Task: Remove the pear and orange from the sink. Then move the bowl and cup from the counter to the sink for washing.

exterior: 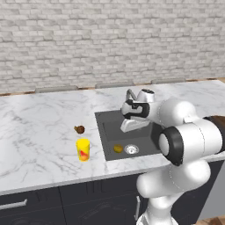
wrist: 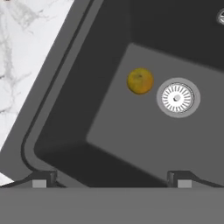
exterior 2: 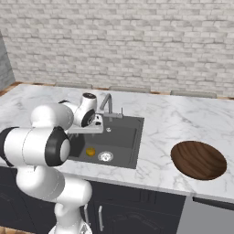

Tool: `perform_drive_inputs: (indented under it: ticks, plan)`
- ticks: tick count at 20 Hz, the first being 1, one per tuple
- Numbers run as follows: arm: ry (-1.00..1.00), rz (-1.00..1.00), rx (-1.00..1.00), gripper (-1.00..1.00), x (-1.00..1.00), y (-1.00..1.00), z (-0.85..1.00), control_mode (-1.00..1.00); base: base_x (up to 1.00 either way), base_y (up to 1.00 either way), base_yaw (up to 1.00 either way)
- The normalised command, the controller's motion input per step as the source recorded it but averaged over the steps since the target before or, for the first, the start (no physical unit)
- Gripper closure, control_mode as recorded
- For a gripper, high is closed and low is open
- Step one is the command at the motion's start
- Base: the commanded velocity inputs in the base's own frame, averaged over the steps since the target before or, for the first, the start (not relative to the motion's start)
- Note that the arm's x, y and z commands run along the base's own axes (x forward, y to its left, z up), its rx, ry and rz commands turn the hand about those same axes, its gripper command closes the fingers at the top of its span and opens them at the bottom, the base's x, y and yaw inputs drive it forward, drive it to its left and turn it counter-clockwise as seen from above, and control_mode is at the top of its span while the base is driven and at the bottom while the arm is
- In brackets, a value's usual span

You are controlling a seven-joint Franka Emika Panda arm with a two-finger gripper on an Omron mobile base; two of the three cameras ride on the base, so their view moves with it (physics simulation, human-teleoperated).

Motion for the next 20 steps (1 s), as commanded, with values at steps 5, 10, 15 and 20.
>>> perform_drive_inputs:
  ticks: [5,10,15,20]
  plan:
    - [-0.04,0.0,0.05,-1.0,0.08,0.0,-0.19,-1.0,0.0,0.0,0.0]
    - [0.0,0.0,0.01,-1.0,0.16,-0.05,-0.17,-1.0,0.0,0.0,0.0]
    - [0.0,0.0,0.0,-1.0,0.21,-0.05,-0.11,-1.0,0.0,0.0,0.0]
    - [0.0,0.0,0.01,-1.0,0.13,-0.01,-0.16,-1.0,0.0,0.0,0.0]
